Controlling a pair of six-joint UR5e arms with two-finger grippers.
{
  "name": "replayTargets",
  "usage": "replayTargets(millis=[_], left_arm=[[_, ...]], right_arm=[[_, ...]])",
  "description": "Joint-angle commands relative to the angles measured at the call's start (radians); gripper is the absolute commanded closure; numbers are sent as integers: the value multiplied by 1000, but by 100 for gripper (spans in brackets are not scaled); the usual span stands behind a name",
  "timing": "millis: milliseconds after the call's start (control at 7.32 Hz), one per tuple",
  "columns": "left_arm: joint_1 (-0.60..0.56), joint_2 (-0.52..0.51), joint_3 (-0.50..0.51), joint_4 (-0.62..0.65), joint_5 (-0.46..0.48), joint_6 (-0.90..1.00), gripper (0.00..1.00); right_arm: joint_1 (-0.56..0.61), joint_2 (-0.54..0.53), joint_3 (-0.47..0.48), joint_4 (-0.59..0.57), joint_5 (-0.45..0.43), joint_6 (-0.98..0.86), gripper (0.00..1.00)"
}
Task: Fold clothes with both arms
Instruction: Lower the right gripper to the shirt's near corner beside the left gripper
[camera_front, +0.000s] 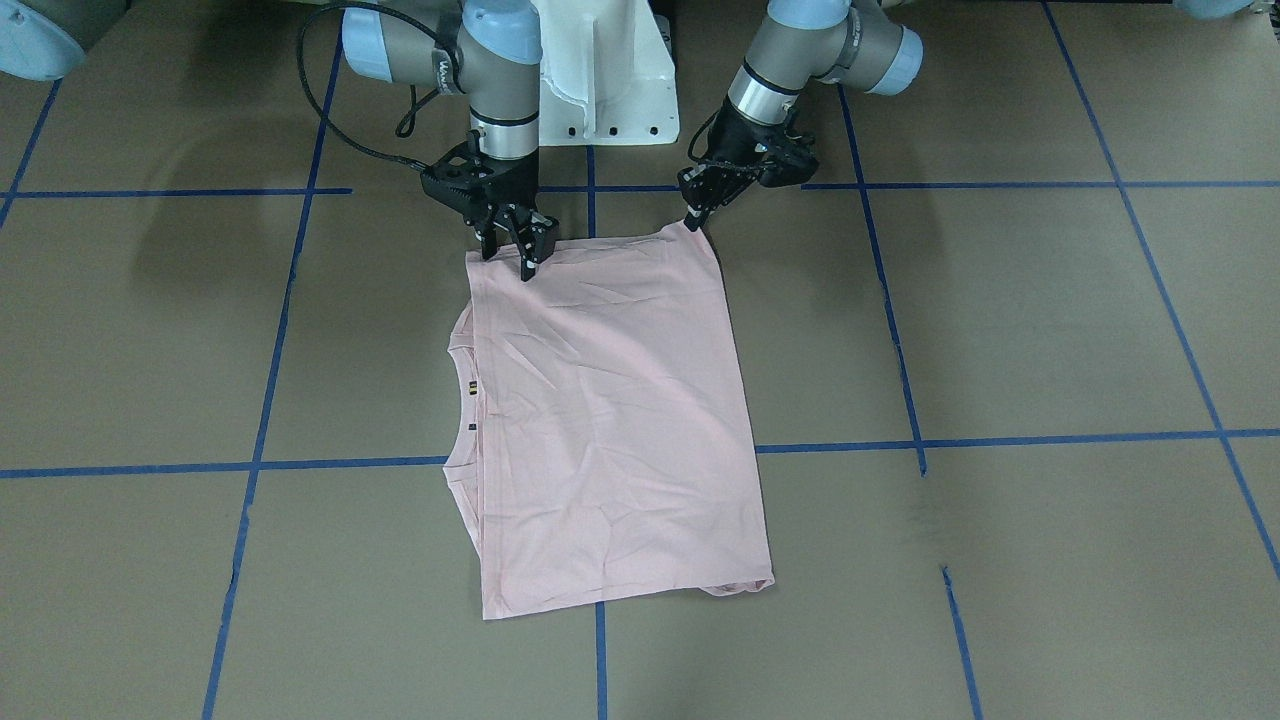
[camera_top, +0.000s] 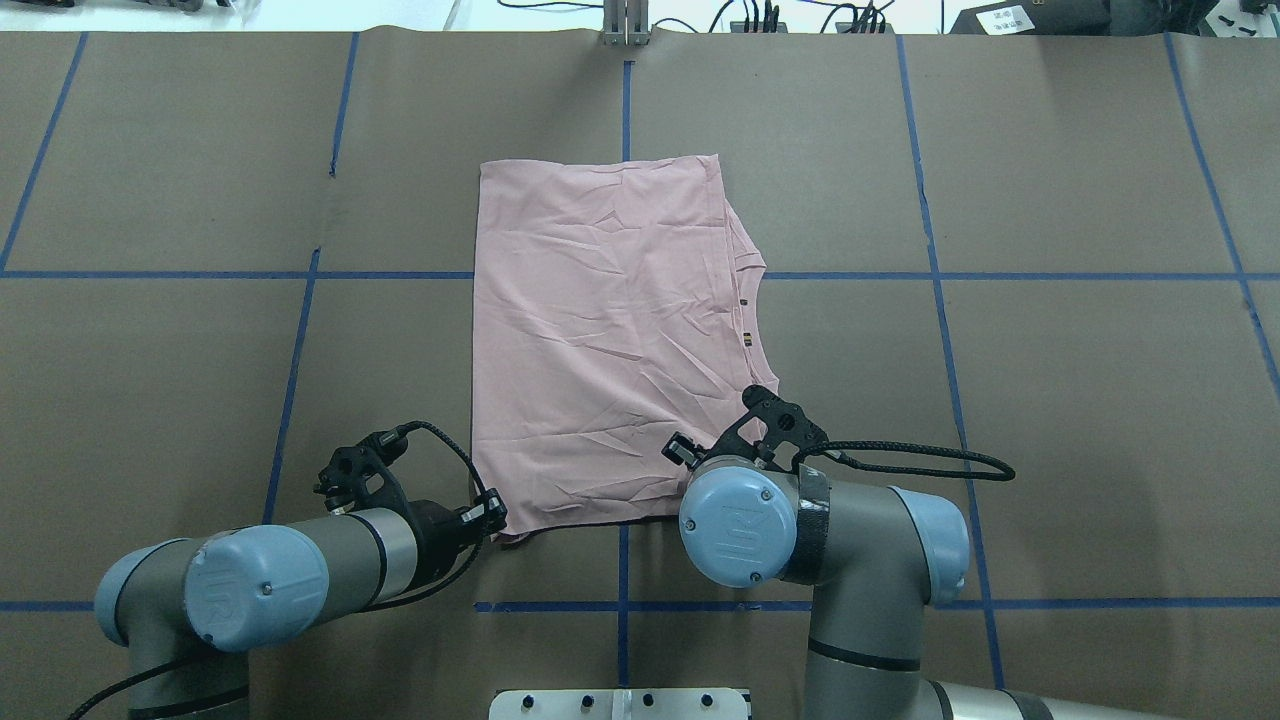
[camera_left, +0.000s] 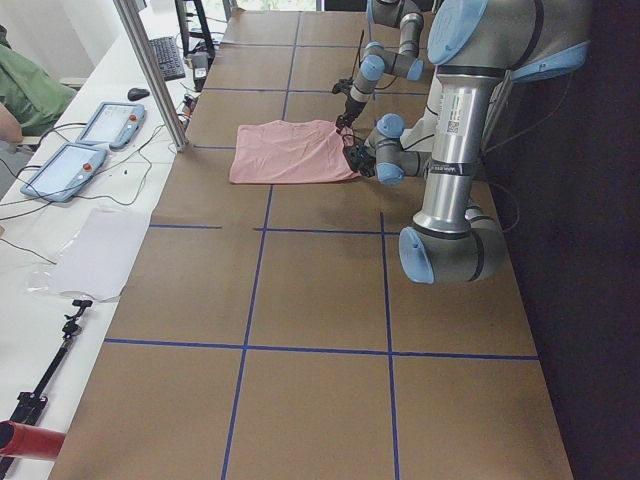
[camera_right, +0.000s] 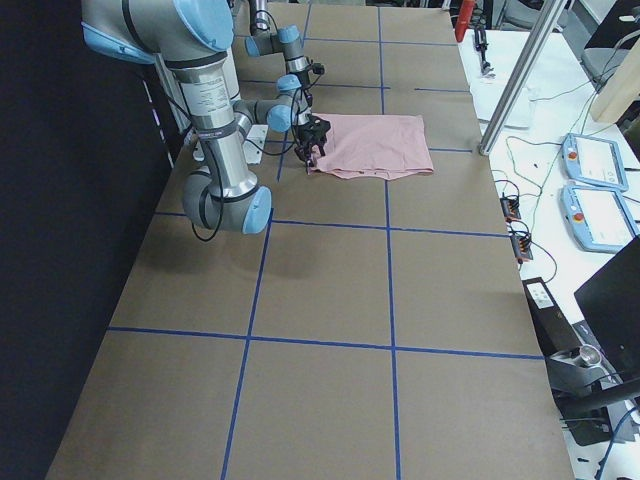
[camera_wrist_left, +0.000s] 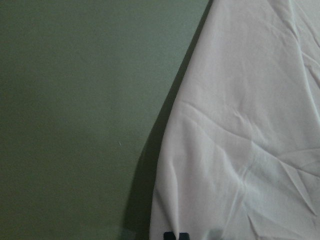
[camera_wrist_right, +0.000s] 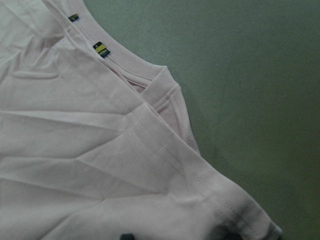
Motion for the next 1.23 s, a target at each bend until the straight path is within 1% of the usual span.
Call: replayTargets(millis=[0,137,273,410,683,820,956,1093], left_arm=[[-2,0,-1,0,0,0,100],[-2,0,-1,0,0,0,100],[-2,0,-3,0,0,0,100],[-2,0,-3,0,0,0,100],[-2,0,-7,0,-1,2,100],[-4,-2,-36,2,-6,14,100],[-8,1,-82,33,-12,18,100],[-11,0,-169,125,-50,58,100]], right_arm=[[0,1,-3,1,0,0,42],[0,2,-3,1,-2,1,57],[0,2,-3,3,-3,3,98],[0,1,-3,3,-5,6,100],[12,4,3,1,-17,0,100],[24,4,18,1,-14,-8,100],[27,-7,93,-34,-9,-8,100],[26,2,217,-186,-6,-8,100]])
